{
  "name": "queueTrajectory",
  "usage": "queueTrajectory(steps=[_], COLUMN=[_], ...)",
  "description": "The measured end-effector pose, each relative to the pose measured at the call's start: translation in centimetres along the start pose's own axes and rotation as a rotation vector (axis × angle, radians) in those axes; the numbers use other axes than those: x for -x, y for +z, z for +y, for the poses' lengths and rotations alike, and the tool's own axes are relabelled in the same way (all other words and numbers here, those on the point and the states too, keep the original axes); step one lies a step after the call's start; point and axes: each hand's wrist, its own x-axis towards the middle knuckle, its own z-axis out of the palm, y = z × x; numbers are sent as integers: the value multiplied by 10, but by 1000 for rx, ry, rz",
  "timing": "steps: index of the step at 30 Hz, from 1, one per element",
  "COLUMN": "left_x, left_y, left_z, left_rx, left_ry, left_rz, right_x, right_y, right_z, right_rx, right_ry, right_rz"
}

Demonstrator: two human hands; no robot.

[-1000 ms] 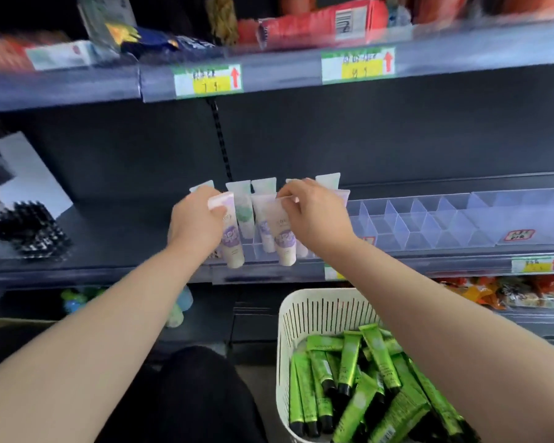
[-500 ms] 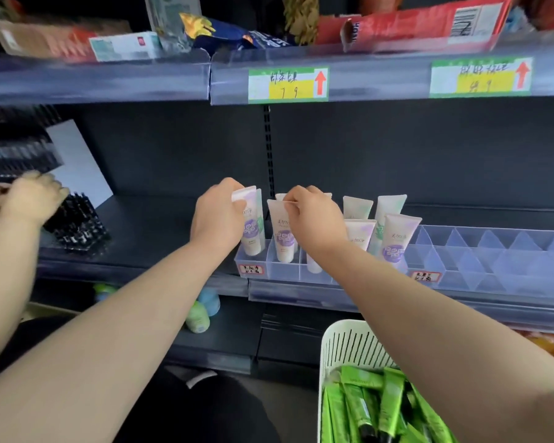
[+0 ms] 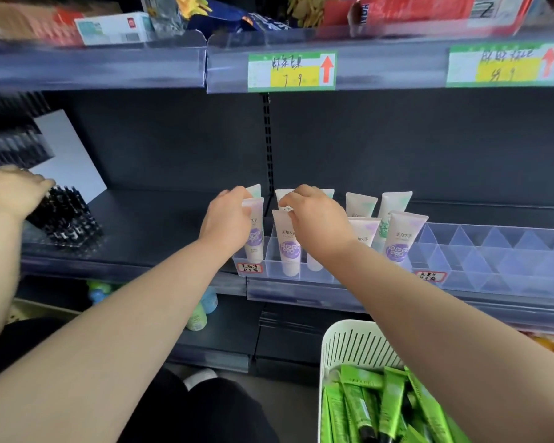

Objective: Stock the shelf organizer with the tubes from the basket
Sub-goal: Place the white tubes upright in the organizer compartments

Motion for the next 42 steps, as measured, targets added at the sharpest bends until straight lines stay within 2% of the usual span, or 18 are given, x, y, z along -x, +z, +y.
queueTrajectory(steps=[8,18,24,31,42], left_x=[2,20,43,69,69], left_y=[8,2,11,34,43], left_z=[-1,30,55,81,97], left_rx=[-9,-47,-39,-62,-146], left_ry=[12,125,210,247,281], left_rz=[46,71,45,-23,2], right_x=[15,44,78,113,121], right_y=[-17,-24,-29,-41,-38], right_z=[10,26,47,71,81], right_rx=[82,146,200,234,186], right_ry=[-71,-73,-63,-121,-40], right_rz=[48,113,17,-2,-72])
